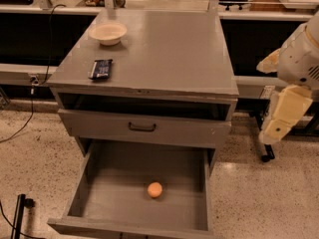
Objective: Pick orange from middle drawer and place on counter
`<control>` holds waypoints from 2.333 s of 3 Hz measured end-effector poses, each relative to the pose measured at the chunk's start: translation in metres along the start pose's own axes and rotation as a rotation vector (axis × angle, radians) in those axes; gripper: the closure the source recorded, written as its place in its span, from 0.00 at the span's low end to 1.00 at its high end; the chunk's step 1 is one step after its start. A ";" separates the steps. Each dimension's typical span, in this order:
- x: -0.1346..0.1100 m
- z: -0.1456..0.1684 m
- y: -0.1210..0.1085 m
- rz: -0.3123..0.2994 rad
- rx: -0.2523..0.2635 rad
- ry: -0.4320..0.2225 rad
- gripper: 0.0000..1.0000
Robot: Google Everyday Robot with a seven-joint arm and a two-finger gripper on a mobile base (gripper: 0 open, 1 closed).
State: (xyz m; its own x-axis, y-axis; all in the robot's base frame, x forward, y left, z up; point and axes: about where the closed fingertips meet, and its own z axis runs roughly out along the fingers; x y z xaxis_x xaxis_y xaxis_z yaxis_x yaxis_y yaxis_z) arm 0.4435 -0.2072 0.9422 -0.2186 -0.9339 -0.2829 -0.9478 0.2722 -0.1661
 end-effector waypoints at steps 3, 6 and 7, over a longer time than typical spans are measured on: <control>-0.025 0.080 0.048 0.072 -0.124 -0.285 0.00; -0.077 0.125 0.068 -0.099 -0.247 -0.443 0.00; -0.093 0.157 0.092 -0.169 -0.270 -0.517 0.00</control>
Offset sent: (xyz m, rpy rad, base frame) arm -0.0131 0.0299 -0.0466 0.1729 0.0415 0.0170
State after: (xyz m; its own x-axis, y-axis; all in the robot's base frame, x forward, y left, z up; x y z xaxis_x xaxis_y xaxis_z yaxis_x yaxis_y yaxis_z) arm 0.4133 -0.0595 0.8051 0.0171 -0.7074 -0.7066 -0.9997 -0.0017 -0.0224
